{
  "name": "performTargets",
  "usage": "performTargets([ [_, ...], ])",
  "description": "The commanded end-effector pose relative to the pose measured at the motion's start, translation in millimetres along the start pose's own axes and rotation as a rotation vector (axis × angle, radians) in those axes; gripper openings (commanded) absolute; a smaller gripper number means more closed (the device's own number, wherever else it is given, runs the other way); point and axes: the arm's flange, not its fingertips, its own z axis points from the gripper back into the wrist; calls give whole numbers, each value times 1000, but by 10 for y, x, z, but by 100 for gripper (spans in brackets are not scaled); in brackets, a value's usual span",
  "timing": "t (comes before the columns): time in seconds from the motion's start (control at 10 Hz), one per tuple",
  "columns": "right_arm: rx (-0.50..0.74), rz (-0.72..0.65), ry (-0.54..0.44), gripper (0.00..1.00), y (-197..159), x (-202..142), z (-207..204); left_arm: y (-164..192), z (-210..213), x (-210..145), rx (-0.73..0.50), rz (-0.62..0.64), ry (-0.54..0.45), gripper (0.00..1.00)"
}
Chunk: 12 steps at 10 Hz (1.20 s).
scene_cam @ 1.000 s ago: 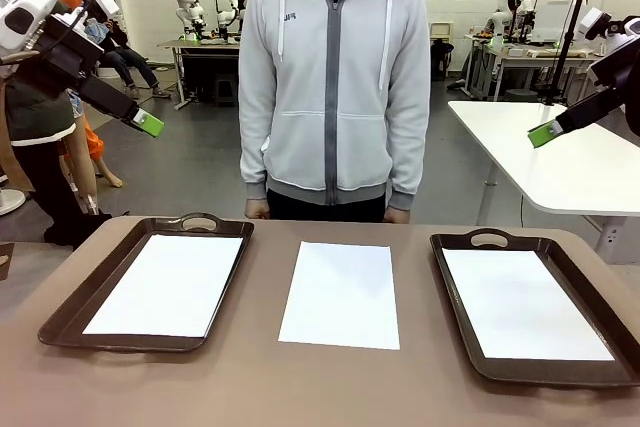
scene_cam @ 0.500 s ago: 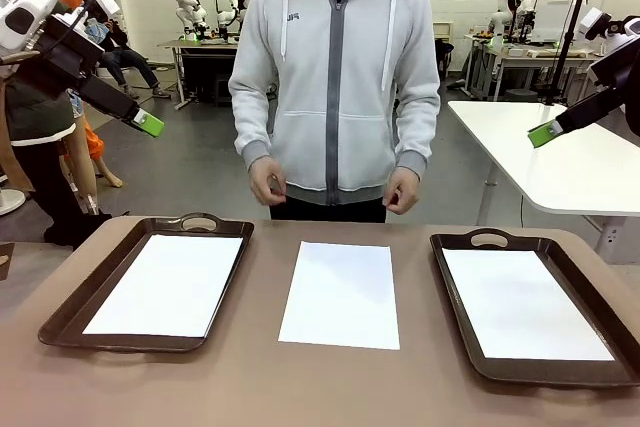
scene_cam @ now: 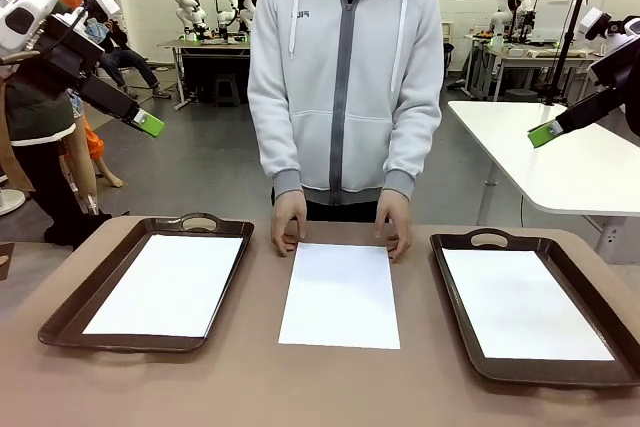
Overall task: Sort the A4 documents.
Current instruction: Receive the A4 Paper.
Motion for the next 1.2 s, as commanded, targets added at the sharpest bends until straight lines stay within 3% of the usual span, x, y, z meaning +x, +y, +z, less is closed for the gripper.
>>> performTargets([
  [0.0,0,4,9,100,4,-6,-8,1,3,-2,1,-5,1,100],
  [1.1,0,4,9,100,4,-6,-8,1,3,-2,1,-5,1,100],
])
